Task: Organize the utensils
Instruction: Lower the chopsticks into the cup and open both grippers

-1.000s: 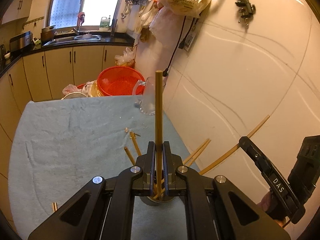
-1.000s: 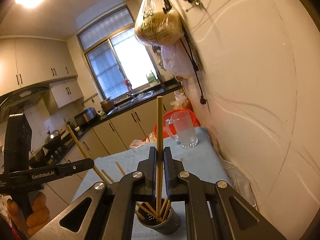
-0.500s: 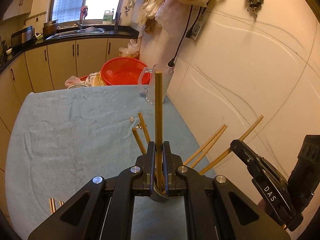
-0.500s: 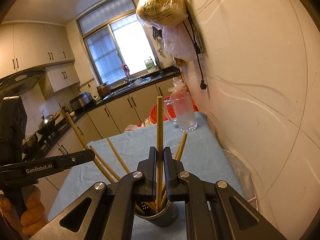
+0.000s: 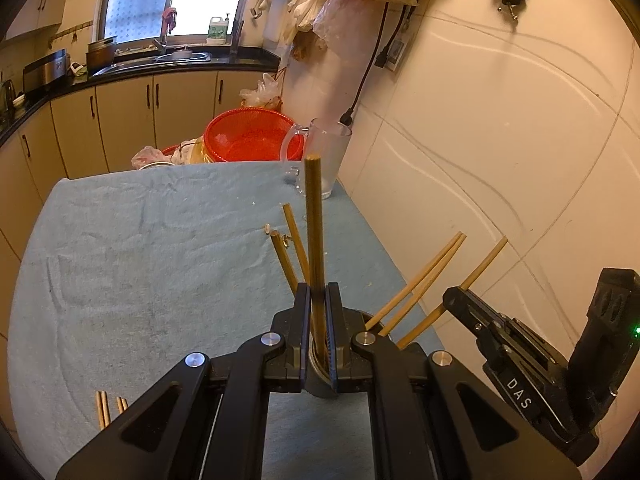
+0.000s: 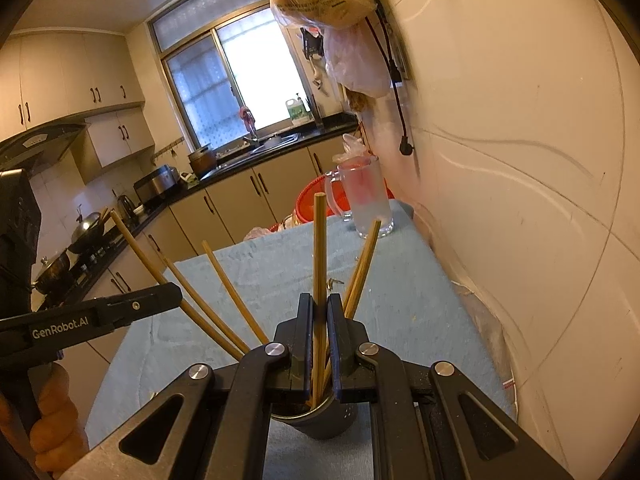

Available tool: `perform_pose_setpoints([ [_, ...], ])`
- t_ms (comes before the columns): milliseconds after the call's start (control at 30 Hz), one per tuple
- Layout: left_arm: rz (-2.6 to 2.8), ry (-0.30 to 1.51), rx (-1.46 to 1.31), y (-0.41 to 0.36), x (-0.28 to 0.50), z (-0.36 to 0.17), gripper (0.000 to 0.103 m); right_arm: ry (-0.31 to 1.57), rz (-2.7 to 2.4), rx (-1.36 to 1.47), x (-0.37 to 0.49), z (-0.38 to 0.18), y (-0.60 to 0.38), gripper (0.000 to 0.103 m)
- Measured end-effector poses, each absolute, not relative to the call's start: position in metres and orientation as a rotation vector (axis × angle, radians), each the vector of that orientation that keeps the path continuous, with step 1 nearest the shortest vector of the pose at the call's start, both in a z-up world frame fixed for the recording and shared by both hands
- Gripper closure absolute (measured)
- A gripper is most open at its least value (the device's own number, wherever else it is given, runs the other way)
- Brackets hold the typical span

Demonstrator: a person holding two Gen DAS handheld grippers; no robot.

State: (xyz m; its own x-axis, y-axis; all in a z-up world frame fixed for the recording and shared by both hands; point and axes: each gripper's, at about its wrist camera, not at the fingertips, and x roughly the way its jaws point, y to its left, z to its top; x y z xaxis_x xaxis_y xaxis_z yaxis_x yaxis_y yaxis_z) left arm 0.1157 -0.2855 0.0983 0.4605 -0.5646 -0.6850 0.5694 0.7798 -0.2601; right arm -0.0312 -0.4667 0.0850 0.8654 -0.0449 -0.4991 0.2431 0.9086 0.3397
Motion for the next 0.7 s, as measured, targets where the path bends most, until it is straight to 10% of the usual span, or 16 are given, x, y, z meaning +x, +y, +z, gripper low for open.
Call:
perform_pose_setpoints([
  [700, -0.685, 0.852, 0.0, -0.285, 0.12, 0.088, 0.096, 0.555, -0.151, 0.445, -0.023, 0.075, -0.472, 0.095],
])
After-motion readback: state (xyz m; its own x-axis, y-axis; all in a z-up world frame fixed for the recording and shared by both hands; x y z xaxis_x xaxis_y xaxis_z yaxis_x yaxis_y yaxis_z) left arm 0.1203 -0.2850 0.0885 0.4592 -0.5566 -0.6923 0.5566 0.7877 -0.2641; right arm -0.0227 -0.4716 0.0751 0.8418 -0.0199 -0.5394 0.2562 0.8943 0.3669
